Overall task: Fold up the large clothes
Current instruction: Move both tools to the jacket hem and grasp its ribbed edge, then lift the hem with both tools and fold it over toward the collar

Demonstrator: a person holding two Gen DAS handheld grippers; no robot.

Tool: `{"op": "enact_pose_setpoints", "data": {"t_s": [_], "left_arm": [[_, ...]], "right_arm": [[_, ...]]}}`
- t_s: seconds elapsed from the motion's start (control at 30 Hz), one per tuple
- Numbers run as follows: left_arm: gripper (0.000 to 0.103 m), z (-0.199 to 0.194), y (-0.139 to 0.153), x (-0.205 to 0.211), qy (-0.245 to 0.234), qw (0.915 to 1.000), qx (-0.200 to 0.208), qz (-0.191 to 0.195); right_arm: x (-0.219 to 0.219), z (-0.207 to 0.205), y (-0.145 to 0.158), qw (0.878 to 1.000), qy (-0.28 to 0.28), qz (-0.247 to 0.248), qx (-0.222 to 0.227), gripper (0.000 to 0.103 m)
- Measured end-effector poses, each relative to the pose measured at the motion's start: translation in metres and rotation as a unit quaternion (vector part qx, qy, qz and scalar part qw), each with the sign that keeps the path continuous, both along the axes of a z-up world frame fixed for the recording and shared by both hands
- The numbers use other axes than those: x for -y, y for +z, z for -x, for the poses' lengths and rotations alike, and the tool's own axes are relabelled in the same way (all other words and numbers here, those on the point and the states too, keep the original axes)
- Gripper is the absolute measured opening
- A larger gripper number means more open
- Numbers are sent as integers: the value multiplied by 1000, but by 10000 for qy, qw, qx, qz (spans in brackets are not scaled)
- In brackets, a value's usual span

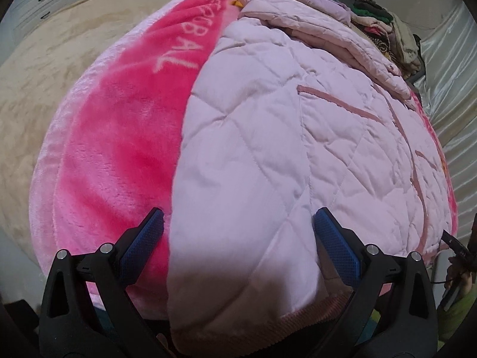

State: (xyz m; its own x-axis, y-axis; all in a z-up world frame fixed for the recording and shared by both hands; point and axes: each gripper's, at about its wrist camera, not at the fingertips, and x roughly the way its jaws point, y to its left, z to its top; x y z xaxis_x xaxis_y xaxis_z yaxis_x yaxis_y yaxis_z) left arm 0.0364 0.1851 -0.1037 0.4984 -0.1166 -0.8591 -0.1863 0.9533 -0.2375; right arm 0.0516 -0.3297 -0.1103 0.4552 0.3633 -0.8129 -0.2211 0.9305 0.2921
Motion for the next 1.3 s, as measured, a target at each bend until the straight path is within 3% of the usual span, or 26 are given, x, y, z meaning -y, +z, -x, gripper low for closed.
{"op": "enact_pose_setpoints", "data": {"t_s": [0.07,0.17,0.33,0.5,0.57,0.6,0.67,0.7,0.73,1.07,1.3], "left_arm": [[94,0,1,4,-46,10000,23,-36],[93,1,2,6,-100,9999,84,30],[76,3,6,12,-160,9996,209,103],[35,5,14,21,-243,9988,416,33],[24,6,21,24,-263,9982,530,-96],[21,7,24,26,-283,9978,586,-141],[18,7,33,29,-336,9965,706,-285],[17,7,38,31,-355,9958,762,-358],[16,5,41,33,-357,9953,809,-390],[12,-13,86,38,-279,9870,1489,-529],[12,-35,120,31,-98,9808,1890,-473]], "right_arm": [[0,5,4,9998,122,8,128,74],[3,4,0,9997,183,-111,99,75],[11,-2,-17,9984,119,-545,-82,79],[17,-2,-20,9973,127,-704,-170,79],[16,-1,-20,9973,106,-683,-239,79],[15,0,-17,9976,111,-636,-257,75],[10,2,-5,9975,242,-648,-130,49],[7,4,2,9972,301,-680,2,28],[5,7,15,9967,354,-692,231,23],[-4,-11,112,9799,445,-886,1729,17],[-8,-41,154,9711,346,-988,2144,16]]}}
